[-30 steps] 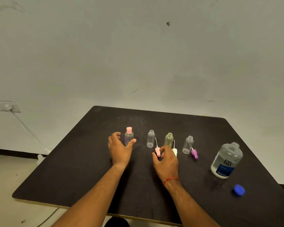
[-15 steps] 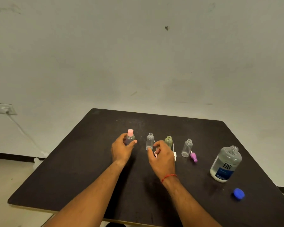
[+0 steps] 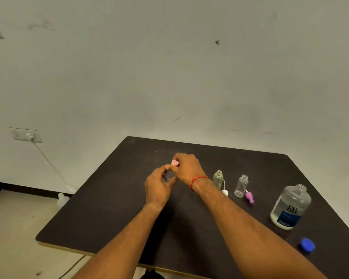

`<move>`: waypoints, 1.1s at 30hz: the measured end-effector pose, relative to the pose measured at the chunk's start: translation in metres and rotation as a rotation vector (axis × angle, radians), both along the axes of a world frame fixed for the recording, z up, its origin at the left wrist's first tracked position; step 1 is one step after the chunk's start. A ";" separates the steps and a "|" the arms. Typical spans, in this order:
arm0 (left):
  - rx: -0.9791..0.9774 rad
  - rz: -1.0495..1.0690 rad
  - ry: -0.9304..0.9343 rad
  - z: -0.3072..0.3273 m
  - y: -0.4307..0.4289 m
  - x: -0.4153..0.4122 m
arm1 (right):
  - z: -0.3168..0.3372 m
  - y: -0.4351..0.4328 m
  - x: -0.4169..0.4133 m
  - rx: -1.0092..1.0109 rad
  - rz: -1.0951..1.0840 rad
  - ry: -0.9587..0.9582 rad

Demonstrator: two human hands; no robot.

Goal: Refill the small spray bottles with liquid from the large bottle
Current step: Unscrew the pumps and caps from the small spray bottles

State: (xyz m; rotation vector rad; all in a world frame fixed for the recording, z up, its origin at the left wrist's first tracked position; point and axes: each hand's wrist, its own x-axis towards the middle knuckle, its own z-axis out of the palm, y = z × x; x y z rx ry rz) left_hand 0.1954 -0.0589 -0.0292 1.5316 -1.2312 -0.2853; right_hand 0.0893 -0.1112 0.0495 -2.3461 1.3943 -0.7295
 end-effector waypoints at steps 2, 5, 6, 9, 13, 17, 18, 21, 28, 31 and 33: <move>-0.003 -0.006 -0.037 0.000 0.005 0.003 | 0.002 0.002 0.000 0.005 0.038 0.049; 0.002 -0.025 -0.021 -0.002 0.009 0.004 | 0.005 0.009 0.000 0.009 0.101 0.098; 0.004 -0.026 -0.009 -0.002 0.011 0.004 | 0.006 0.011 -0.001 0.010 0.111 0.102; 0.005 -0.016 0.027 0.000 0.013 0.002 | 0.006 0.016 -0.002 0.008 0.151 0.096; -0.013 -0.023 0.046 0.003 0.014 0.001 | 0.004 0.016 -0.001 0.014 0.112 0.010; -0.015 -0.025 0.000 0.004 0.012 0.001 | 0.006 0.013 -0.001 -0.046 0.043 0.072; -0.014 -0.026 0.010 0.004 0.012 0.001 | 0.006 0.013 -0.001 -0.033 0.076 0.068; -0.012 -0.017 0.045 0.005 0.012 0.000 | 0.006 0.016 -0.004 -0.008 0.185 0.027; 0.002 -0.017 -0.006 -0.001 0.008 0.000 | 0.003 0.013 -0.005 -0.009 0.018 -0.026; 0.011 -0.011 -0.018 -0.003 0.006 0.000 | 0.007 0.012 -0.005 0.004 0.042 0.011; 0.007 -0.014 0.002 -0.003 0.006 0.000 | 0.008 0.012 -0.007 0.014 0.113 0.015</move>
